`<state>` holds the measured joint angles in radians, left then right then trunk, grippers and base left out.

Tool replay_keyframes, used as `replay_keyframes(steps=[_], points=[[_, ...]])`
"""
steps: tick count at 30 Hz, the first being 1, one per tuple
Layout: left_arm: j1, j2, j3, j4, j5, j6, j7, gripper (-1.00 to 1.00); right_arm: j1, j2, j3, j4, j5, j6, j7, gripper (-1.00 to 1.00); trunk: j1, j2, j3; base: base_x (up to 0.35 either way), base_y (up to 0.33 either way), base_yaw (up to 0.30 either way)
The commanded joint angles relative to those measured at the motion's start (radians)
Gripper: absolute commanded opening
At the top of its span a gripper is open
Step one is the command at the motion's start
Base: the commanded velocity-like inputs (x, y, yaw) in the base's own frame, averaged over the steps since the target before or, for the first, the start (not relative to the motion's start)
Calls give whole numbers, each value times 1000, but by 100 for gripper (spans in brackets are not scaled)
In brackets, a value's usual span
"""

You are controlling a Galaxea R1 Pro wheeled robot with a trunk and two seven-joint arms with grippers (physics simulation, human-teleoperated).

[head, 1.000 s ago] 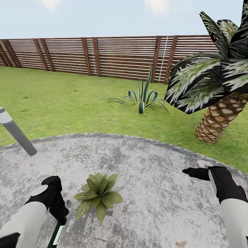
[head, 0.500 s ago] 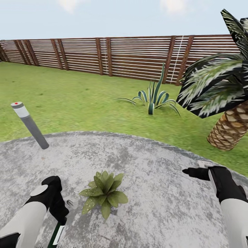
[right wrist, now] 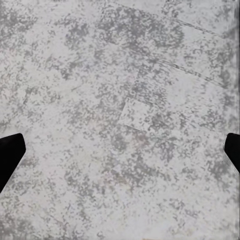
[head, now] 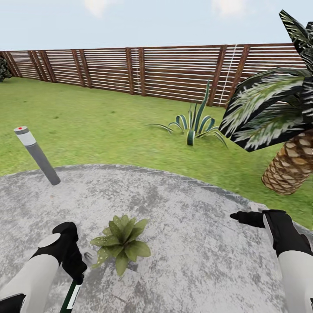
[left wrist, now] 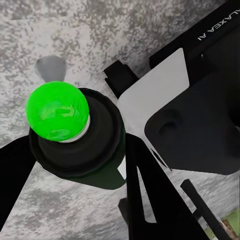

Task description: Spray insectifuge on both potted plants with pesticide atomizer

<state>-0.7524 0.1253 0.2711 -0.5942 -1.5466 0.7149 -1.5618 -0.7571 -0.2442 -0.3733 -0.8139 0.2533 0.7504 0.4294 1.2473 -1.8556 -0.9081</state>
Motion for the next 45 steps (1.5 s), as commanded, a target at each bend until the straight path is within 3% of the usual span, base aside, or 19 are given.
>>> replay_keyframes(steps=[1, 29, 45], points=[[-1, -1, 5, -1, -10, 9, -9, -100, -1, 0, -3, -1, 11, 2, 9, 100, 0, 0, -1, 114, -217, 146], [-1, -1, 2, -2, -10, 9, -9, -100, -1, 0, -3, -1, 11, 2, 9, 100, 0, 0, -1, 16, -28, 229], [-1, 2, 9, -3, -10, 9, -9, -100, -1, 0, -3, -1, 11, 2, 9, 100, 0, 0, -1, 0, -322, 67]])
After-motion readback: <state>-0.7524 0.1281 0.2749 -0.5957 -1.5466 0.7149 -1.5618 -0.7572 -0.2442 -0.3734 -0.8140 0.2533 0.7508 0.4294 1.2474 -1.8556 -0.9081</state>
